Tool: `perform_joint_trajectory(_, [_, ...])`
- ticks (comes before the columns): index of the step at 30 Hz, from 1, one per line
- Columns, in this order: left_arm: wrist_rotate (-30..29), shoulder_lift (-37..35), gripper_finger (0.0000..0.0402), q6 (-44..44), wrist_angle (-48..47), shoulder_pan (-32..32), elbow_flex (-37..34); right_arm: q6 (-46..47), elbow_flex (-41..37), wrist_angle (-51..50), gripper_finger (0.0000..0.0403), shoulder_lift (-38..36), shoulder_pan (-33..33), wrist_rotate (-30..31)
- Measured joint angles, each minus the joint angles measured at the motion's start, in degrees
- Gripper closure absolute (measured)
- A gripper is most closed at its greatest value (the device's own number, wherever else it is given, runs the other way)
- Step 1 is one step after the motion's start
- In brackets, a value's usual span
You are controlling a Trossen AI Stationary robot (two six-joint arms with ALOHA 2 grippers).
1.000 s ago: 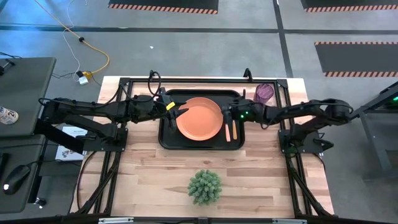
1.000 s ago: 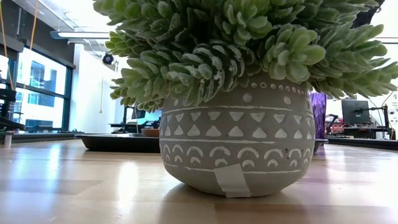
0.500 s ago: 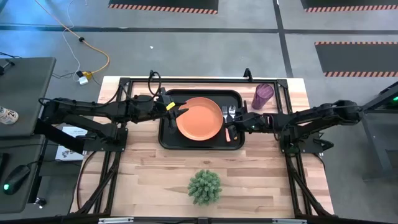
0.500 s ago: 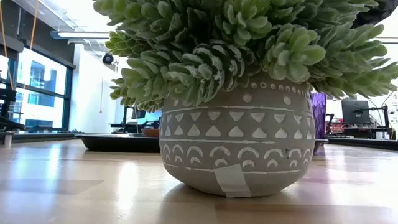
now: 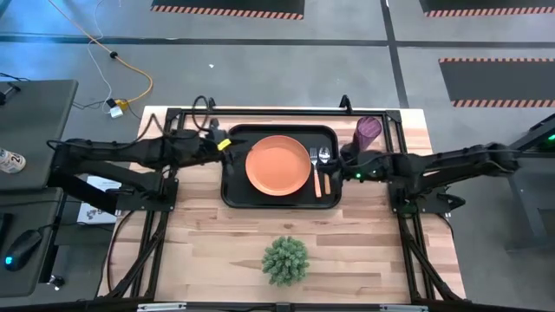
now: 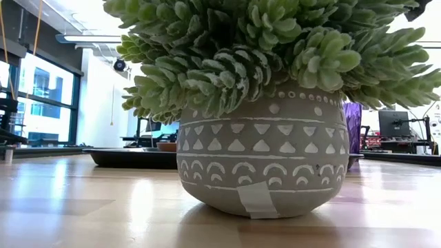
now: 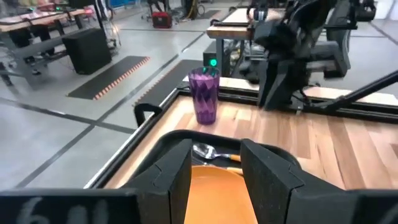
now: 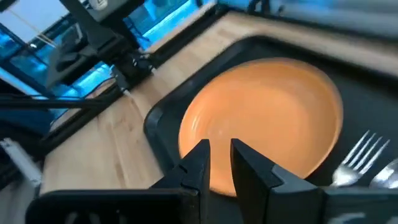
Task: Pick and place plate/cup/fork/spoon on tray
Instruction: Put the purple cup on the black tray
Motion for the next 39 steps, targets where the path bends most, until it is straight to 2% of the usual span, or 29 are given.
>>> perform_joint_trajectory(6, [-3.41,-4.75,0.0273,0.06,-4.64,0.00,0.00,-6.21,13.48,-24.58,0.0347,-1.26,-0.02,8.07])
perform_joint_trajectory(10, [-7.05,-6.94,0.0270,0.06,-9.21,0.04,0.00,-7.63,20.91,-37.86,0.0347,-0.87,-0.82,9.00])
perform_joint_trajectory(17, [-7.56,-8.31,0.0242,-1.43,-12.09,0.05,0.00,-7.65,29.24,-50.65,0.0347,-0.93,-5.36,10.26])
perform_joint_trajectory(20, [-8.07,-8.31,0.0230,-1.42,-10.73,0.15,0.00,-7.77,31.33,-54.70,0.0338,-0.91,-8.76,8.86])
perform_joint_trajectory(25, [-8.03,-8.33,0.0226,0.97,-10.42,0.15,0.00,-10.51,32.51,-58.32,0.0302,-0.88,-15.55,6.66])
perform_joint_trajectory(28, [-8.03,-8.33,0.0228,0.89,-10.44,0.15,0.00,-13.58,32.44,-59.12,0.0285,-0.51,-20.57,2.84])
perform_joint_trajectory(31, [-7.99,-8.33,0.0231,0.05,-10.44,0.15,0.00,-16.48,32.30,-61.50,0.0282,0.96,-26.56,-2.70])
perform_joint_trajectory(35, [-7.94,-8.31,0.0231,0.04,-10.47,0.13,0.00,-18.65,32.29,-63.82,0.0281,3.68,-33.02,-5.13])
perform_joint_trajectory(39, [-7.92,-8.31,0.0231,0.01,-10.49,0.13,0.00,-21.62,32.29,-64.83,0.0281,6.49,-36.34,-8.47])
